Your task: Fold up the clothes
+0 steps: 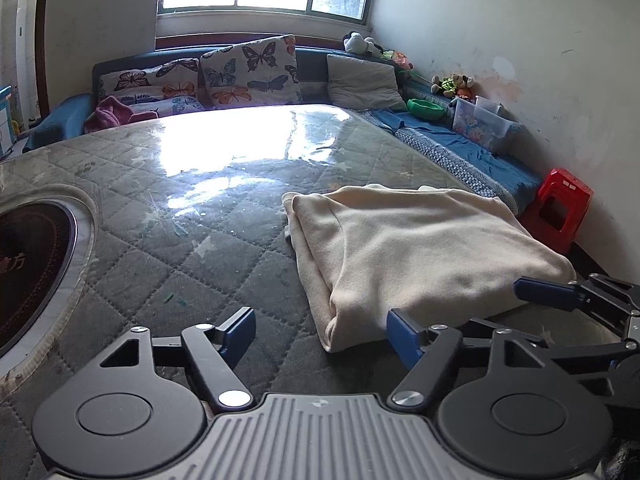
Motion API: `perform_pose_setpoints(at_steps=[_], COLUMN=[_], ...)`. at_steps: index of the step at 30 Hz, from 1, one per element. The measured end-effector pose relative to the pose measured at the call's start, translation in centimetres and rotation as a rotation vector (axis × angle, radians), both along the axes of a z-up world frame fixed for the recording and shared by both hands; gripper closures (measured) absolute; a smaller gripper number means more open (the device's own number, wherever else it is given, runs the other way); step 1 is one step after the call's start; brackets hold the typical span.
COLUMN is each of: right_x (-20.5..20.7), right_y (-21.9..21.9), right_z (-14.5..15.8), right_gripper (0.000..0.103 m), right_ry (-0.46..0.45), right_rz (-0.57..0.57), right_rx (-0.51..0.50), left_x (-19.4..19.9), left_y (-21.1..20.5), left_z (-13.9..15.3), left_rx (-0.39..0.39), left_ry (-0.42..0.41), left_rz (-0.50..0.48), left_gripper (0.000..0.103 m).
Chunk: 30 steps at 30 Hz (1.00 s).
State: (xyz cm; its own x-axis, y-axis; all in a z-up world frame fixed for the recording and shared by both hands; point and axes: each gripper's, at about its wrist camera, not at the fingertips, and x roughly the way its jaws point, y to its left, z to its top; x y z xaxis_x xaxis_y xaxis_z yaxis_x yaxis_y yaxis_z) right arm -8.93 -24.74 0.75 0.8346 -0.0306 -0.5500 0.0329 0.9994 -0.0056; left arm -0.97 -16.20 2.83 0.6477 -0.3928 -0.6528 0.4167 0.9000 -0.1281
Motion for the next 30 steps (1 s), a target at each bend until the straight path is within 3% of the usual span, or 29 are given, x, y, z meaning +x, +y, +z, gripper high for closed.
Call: perform_pose_setpoints(at_steps=[1, 9, 14, 30], right_x=[-0.2, -1.3, -2.1, -3.3], right_y=[-0.1, -0.2, -0.1, -0.5], right_z=[0.0, -0.3, -0.3, -1.0], right_gripper=[0.022, 0.013, 0.001, 0.000], right_ry=[0.001, 0.017, 0.019, 0.044], right_rz=[-0.008, -0.052, -0.079, -0.165], right_rx=[0.001, 0.002, 0.007, 0.089], left_x=[-0.1, -1.2, -2.1, -3.9], left_y=[0.0, 0.3, 0.7, 1.8], left_z=[0.0, 0.1, 0.2, -0.3], left_rx=[0.003, 0.016, 0.022, 0.026], left_ry=[-0.001, -0.015, -0.021, -0.007], left_rz=[0.000, 0.001, 0.001, 0.018], left_gripper=[0.024, 0.011, 0.004, 0.000])
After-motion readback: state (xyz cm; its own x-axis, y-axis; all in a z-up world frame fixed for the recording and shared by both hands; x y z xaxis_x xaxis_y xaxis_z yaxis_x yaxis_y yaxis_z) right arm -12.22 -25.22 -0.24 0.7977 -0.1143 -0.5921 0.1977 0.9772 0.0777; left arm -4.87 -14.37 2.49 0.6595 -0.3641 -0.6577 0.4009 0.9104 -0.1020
